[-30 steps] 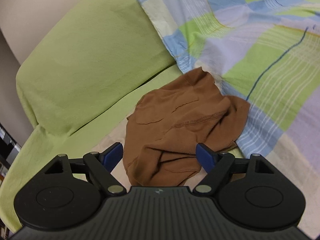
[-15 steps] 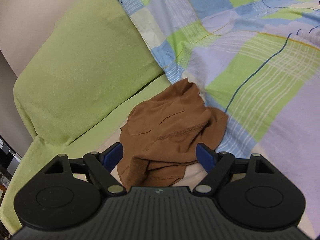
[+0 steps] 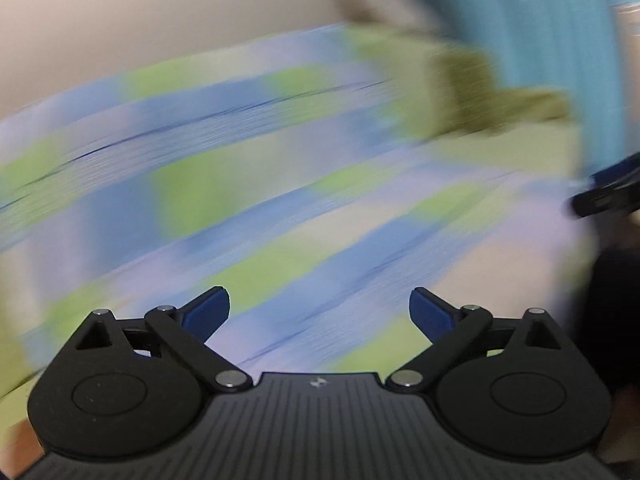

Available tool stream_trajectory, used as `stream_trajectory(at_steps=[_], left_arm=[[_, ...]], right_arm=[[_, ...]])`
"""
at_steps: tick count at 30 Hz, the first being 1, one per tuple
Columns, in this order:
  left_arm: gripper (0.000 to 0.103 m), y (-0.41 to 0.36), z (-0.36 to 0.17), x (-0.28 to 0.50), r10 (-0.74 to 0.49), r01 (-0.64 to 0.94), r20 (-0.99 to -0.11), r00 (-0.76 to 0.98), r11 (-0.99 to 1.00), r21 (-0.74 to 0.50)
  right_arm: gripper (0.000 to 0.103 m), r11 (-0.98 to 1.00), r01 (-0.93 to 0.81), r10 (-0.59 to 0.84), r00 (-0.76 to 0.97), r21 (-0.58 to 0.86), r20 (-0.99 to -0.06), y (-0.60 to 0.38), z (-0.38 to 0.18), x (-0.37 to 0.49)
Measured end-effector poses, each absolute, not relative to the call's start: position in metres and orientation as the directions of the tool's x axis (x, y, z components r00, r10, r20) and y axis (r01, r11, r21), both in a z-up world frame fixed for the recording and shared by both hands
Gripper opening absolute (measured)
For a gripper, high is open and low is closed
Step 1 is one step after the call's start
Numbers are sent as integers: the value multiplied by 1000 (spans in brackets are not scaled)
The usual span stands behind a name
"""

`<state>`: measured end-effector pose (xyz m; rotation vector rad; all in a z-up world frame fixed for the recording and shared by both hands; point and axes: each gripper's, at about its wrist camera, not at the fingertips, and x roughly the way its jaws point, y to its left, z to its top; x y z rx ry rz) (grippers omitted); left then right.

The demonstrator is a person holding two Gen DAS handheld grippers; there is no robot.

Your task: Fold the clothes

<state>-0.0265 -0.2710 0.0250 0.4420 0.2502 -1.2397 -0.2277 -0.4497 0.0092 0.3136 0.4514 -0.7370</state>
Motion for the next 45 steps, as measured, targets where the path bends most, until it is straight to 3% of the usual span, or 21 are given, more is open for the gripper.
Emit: stream_trajectory(at_steps=[4,10,23,45], left_arm=[[102,-355,31,-121,-896,994,-440,51,2,112],[102,-450,17,-225,-823,971,-530,-202,-241,3],[102,-517,-30,-332,-691,927,-655,-307,-372,-42],[102,-565,-55,-403,-616,877,-702,-356,-479,-25]], right_arm=[[102,411,906,-750,402,106,-525,-478,17,-351],[102,170,982,-789,187,86,-585,-496,3,-465],[102,-70,995,-778,-9,73,-628,-491,-24,-554],[102,-210,975,-743,-107,78,-661,-496,-40,-603]])
